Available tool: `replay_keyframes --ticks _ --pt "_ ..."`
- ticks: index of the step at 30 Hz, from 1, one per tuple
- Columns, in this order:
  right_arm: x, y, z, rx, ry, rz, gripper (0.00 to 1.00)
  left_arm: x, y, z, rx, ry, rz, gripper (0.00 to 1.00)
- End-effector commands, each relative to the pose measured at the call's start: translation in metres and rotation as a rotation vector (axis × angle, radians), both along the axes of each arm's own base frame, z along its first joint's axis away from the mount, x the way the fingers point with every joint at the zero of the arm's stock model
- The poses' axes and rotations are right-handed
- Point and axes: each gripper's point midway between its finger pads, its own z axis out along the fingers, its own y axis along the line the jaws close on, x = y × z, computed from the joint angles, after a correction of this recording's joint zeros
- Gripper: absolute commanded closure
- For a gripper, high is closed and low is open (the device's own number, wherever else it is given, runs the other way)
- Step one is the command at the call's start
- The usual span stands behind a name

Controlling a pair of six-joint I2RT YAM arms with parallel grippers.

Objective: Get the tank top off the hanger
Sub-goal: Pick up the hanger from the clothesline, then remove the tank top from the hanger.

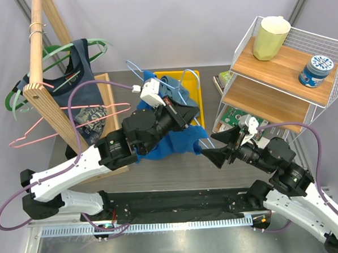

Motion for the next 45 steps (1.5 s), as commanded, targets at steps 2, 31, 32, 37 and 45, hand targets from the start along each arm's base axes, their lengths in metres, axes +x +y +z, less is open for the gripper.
replay_keyframes --ticks 2,31,32,37,45 --pt "-0.014 0.005 0.009 0.051 -0.046 0.078 0.13 -0.013 0.019 0.05 -0.152 -0.046 -0.036 1.0" --pt "-0.017 0.041 0.031 0.207 -0.094 0.237 0.45 -0.037 0.032 0.065 -0.24 -0.037 -0.133 1.0" --pt "-0.017 0.04 0.03 0.205 -0.091 0.239 0.45 -0.037 0.032 0.065 -0.239 -0.038 -0.131 1.0" --pt "-0.02 0.041 0.018 0.203 -0.068 0.251 0.44 -0.034 0.032 0.062 -0.23 -0.041 -0.118 1.0" --pt "-0.008 0.036 0.027 0.219 -0.086 0.178 0.45 -0.037 0.028 0.063 -0.233 -0.038 -0.142 1.0"
